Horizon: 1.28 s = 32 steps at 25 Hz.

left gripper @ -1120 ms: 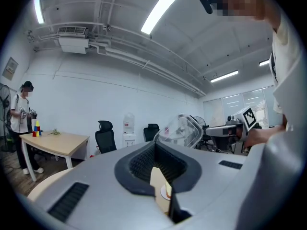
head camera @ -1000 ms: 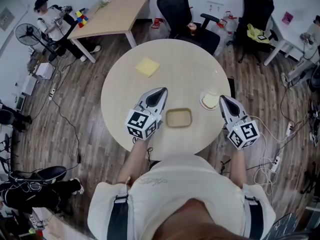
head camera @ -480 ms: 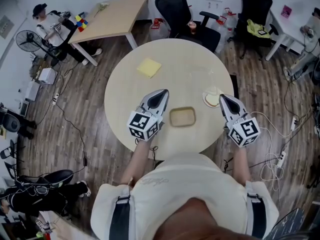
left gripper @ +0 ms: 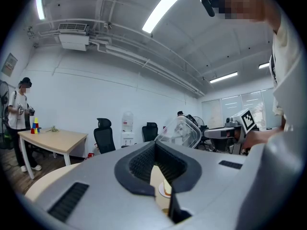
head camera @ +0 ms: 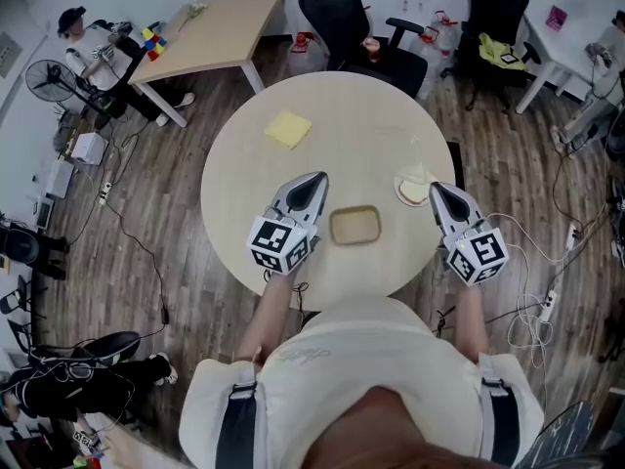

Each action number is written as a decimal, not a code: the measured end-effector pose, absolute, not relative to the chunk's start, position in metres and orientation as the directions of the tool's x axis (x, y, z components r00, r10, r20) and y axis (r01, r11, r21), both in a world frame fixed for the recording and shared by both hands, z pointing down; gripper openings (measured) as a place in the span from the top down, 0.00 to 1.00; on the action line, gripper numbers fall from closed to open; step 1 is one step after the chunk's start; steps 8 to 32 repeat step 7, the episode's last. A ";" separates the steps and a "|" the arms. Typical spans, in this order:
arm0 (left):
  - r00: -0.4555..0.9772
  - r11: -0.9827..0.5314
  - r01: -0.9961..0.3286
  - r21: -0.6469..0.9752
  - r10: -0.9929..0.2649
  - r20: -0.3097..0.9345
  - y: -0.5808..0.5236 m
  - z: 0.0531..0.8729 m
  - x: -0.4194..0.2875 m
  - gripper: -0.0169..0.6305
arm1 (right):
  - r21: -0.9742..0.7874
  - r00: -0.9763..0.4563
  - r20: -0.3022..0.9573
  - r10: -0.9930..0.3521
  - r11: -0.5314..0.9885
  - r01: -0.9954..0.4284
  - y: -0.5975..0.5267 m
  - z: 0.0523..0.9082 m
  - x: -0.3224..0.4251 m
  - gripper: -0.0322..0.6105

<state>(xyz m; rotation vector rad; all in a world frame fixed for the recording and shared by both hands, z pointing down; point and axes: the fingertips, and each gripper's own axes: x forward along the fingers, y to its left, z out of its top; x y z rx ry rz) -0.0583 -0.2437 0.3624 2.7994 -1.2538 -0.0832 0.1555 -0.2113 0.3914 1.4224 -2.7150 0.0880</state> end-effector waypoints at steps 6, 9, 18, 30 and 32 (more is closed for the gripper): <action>0.667 -0.665 -0.741 0.093 -0.745 -0.021 -0.247 0.363 -0.056 0.95 | -0.005 -0.562 0.092 -0.822 0.564 -0.826 -0.215 0.390 0.158 0.94; 0.668 -0.666 -0.740 0.092 -0.744 -0.021 -0.249 0.363 -0.055 0.95 | -0.002 -0.559 0.088 -0.825 0.561 -0.828 -0.216 0.389 0.160 0.94; 0.668 -0.666 -0.740 0.092 -0.744 -0.021 -0.249 0.363 -0.055 0.95 | -0.002 -0.559 0.088 -0.825 0.561 -0.828 -0.216 0.389 0.160 0.94; 0.668 -0.666 -0.740 0.092 -0.744 -0.021 -0.249 0.363 -0.055 0.95 | -0.002 -0.559 0.088 -0.825 0.561 -0.828 -0.216 0.389 0.160 0.94; 0.668 -0.666 -0.740 0.092 -0.744 -0.021 -0.249 0.363 -0.055 0.95 | -0.002 -0.559 0.088 -0.825 0.561 -0.828 -0.216 0.389 0.160 0.94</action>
